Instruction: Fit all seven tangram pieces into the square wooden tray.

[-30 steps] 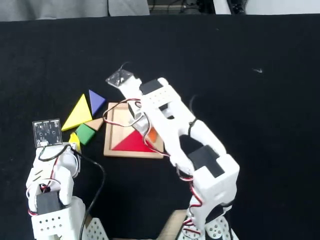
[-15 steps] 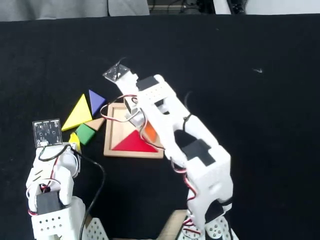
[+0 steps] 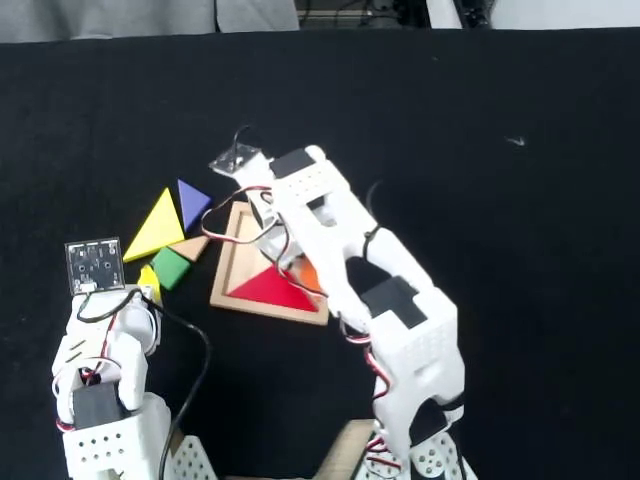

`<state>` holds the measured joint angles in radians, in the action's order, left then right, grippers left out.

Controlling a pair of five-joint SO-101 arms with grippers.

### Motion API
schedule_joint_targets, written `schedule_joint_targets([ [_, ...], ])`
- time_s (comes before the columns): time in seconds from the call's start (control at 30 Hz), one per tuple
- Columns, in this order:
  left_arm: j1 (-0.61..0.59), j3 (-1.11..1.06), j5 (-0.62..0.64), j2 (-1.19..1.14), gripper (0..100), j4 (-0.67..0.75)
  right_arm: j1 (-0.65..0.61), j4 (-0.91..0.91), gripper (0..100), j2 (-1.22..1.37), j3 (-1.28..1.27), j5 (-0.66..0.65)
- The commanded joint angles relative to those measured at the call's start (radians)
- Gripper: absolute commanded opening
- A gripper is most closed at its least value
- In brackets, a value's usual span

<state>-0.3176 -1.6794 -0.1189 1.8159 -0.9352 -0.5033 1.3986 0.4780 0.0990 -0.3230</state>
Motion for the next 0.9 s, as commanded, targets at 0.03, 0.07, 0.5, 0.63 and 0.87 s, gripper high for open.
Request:
schedule_joint_targets([
  [0.03,0.005,-0.019,-0.002,0.008,15,0.0,0.026,-0.005,9.6,-0.097,0.077,0.008],
  [0.07,0.005,-0.019,-0.002,0.008,15,0.0,0.037,-0.021,9.6,-0.102,0.079,0.009],
  [0.5,0.005,-0.019,-0.002,0.008,15,0.0,0.106,-0.107,9.6,0.033,0.085,0.008],
  [0.63,0.005,-0.019,-0.002,0.008,15,0.0,0.106,-0.077,9.6,0.039,0.082,0.008],
  [0.87,0.008,-0.019,-0.002,0.008,15,0.0,0.097,0.009,9.6,0.033,0.084,0.008],
])
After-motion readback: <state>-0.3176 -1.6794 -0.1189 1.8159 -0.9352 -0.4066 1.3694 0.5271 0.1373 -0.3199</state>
